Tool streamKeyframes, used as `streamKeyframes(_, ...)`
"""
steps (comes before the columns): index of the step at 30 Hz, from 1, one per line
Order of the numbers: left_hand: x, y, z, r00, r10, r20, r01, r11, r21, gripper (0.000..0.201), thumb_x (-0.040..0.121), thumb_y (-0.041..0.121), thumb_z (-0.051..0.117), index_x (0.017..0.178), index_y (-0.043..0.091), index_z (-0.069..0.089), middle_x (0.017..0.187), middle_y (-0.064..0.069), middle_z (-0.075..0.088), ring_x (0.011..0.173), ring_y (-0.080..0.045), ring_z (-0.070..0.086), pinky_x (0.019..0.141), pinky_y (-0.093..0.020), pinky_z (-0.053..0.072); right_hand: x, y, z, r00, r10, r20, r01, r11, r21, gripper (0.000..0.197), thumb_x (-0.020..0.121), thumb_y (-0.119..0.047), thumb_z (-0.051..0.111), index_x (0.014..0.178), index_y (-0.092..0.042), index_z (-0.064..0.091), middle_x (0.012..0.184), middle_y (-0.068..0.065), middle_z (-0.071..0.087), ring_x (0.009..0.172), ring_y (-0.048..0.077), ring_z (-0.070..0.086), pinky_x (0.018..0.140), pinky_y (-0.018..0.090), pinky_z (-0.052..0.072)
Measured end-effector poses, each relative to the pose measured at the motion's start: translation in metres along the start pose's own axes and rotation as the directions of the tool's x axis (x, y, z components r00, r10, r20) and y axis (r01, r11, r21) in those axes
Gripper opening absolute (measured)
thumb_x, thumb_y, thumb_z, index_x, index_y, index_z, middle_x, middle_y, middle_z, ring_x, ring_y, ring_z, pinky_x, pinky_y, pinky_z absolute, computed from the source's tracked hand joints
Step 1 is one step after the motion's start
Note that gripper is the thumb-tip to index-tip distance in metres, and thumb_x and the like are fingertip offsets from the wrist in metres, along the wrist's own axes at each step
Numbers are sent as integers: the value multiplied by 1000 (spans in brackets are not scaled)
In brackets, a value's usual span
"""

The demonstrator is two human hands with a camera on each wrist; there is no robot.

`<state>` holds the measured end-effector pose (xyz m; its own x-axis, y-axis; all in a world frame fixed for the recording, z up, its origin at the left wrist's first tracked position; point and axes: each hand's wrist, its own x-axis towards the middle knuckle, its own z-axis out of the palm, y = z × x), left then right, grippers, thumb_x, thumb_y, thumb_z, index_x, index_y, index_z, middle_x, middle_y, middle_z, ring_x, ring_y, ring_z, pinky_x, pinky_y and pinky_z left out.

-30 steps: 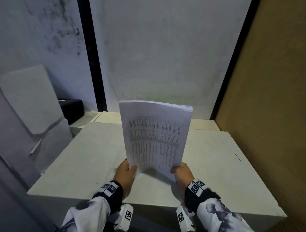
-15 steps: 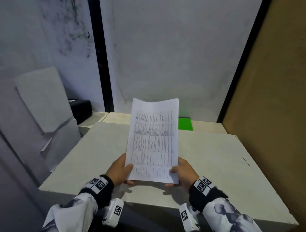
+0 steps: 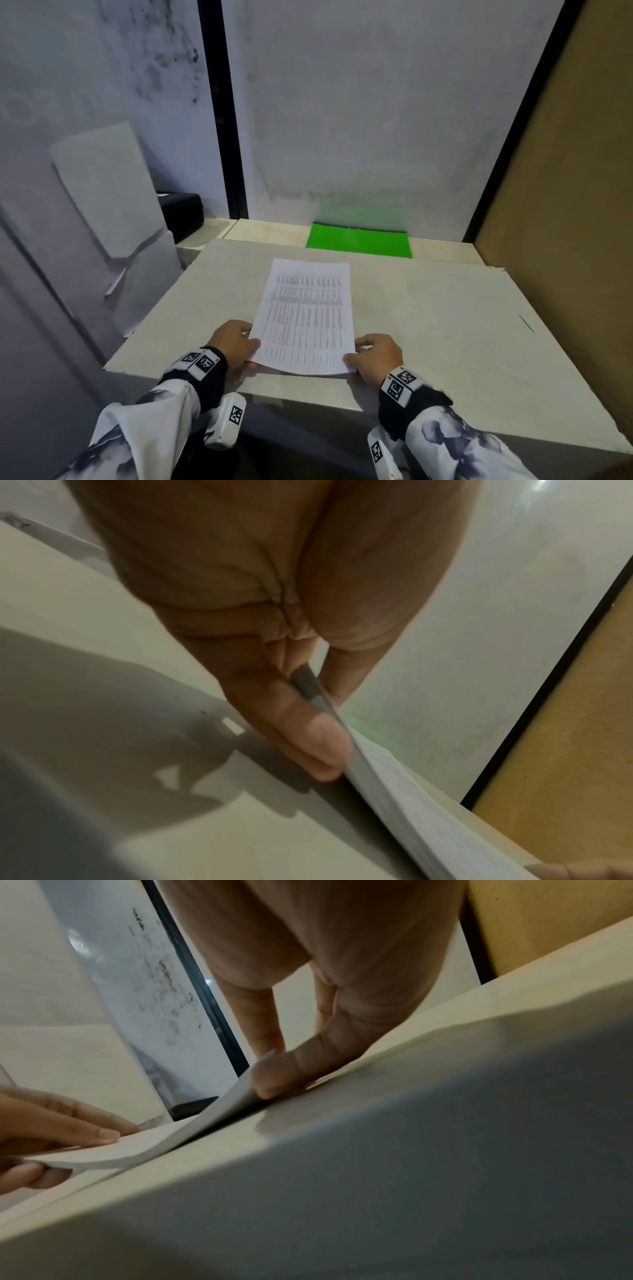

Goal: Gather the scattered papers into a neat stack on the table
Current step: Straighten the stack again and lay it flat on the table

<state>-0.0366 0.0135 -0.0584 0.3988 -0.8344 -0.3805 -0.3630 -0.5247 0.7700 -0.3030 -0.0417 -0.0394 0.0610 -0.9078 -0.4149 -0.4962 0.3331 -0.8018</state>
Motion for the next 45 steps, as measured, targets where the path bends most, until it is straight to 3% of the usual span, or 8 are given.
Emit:
streamKeyframes(4, 1, -5, -5, 999, -26, 22, 25, 999, 21, 43, 88, -9, 42, 114, 7, 72, 95, -14, 79, 51, -26, 62, 52, -32, 53, 0, -3, 6, 999, -1, 42, 3, 999, -48, 19, 79, 4, 77, 79, -14, 70, 110, 12, 78, 85, 23, 69, 42, 15, 52)
streamKeyframes(11, 13, -19, -50, 998, 6, -63, 12, 958, 286, 41, 85, 1, 54, 120, 10, 72, 115, -10, 75, 100, -28, 71, 87, -33, 58, 3, -24, 44, 990, -7, 140, 16, 998, -61, 24, 81, 16, 66, 101, 8, 76, 103, 13, 72, 58, 17, 64, 36, 16, 49)
streamKeyframes(16, 25, -35, -88, 993, -7, -121, 51, 931, 361, 43, 85, 2, 53, 124, 10, 71, 124, -11, 72, 109, -31, 68, 97, -39, 55, 12, -36, 83, 975, -26, 219, 35, 999, -37, 25, 82, 12, 67, 101, 1, 79, 106, 18, 79, 72, 35, 78, 68, 39, 68)
streamKeyframes(21, 30, -42, -113, 986, -68, -154, 115, 942, 317, 39, 85, -7, 53, 119, -3, 72, 119, -19, 73, 108, -36, 68, 92, -36, 54, 20, -44, 113, 958, -79, 275, 118, 985, -127, 24, 81, 1, 72, 103, -4, 80, 108, 11, 78, 97, 28, 75, 86, 34, 63)
streamKeyframes(28, 36, -51, -123, 979, -91, -183, 167, 873, 458, 45, 91, 2, 52, 133, 9, 65, 138, -14, 63, 124, -32, 59, 101, -32, 48, 15, -64, 128, 932, -61, 357, 168, 946, -278, 30, 68, -6, 79, 59, -13, 52, 80, 10, 67, 76, 29, 62, 66, 32, 57)
streamKeyframes(34, 37, -54, -117, 979, -87, -186, 179, 807, 563, 46, 94, 7, 48, 139, 9, 57, 142, -14, 59, 126, -32, 58, 101, -32, 47, 21, -60, 132, 911, -43, 409, 158, 955, -249, 18, 63, -6, 79, 68, -8, 62, 98, 20, 76, 97, 39, 75, 91, 47, 63)
streamKeyframes(37, 36, -54, -113, 979, -83, -185, 183, 757, 627, 44, 97, 14, 44, 140, 13, 53, 143, -13, 57, 127, -32, 55, 100, -32, 44, 21, -53, 133, 902, -80, 424, 178, 964, -199, 26, 71, -7, 75, 96, 1, 74, 107, 20, 77, 100, 38, 75, 92, 49, 63)
streamKeyframes(45, 28, -45, -119, 965, -132, -227, 252, 708, 660, 56, 92, 46, 49, 139, 14, 48, 147, -17, 45, 130, -34, 52, 108, -42, 44, 17, -45, 115, 913, -105, 394, 170, 976, -134, 22, 81, -14, 73, 95, 3, 73, 99, 23, 77, 86, 39, 75, 84, 46, 61)
